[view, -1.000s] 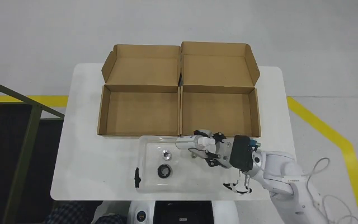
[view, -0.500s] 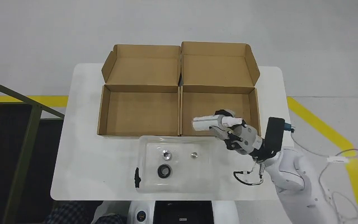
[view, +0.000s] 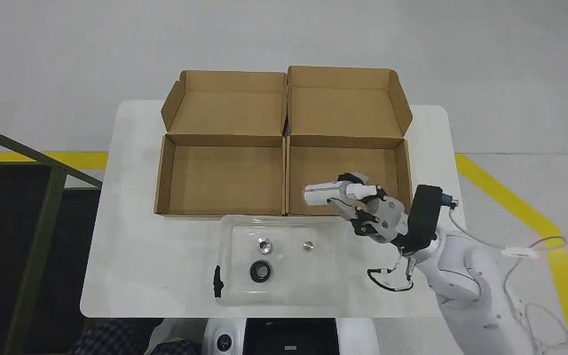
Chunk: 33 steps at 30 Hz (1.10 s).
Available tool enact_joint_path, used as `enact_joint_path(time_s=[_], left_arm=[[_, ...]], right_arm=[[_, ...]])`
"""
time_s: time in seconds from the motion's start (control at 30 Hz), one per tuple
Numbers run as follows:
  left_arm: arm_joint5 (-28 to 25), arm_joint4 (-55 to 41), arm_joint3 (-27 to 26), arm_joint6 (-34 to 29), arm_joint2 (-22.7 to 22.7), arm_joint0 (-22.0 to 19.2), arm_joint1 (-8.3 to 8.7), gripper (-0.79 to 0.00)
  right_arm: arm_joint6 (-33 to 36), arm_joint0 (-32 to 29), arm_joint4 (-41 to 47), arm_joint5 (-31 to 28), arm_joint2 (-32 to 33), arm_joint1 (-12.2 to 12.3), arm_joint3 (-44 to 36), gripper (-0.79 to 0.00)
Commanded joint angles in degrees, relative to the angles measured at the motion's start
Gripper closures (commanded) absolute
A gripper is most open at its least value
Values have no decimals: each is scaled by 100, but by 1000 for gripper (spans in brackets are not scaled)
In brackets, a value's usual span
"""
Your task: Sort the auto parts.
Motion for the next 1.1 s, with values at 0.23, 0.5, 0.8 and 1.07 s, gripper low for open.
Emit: enact_joint_path(time_s=[0.23, 0.5, 0.8, 1.07], left_arm=[[0, 0, 0, 0, 0, 0, 0, -785], [0, 0, 0, 0, 0, 0, 0, -785], [0, 0, 0, 0, 0, 0, 0, -785], [0, 0, 0, 0, 0, 0, 0, -785]], right_arm=[[188, 351, -959, 597, -392, -58, 167, 0], [422, 825, -1641, 1176, -835, -140, 550, 0], [795, 1417, -2074, 1528, -1305, -246, 1113, 0], [1102, 1874, -2124, 1682, -1662, -352, 1703, 0]])
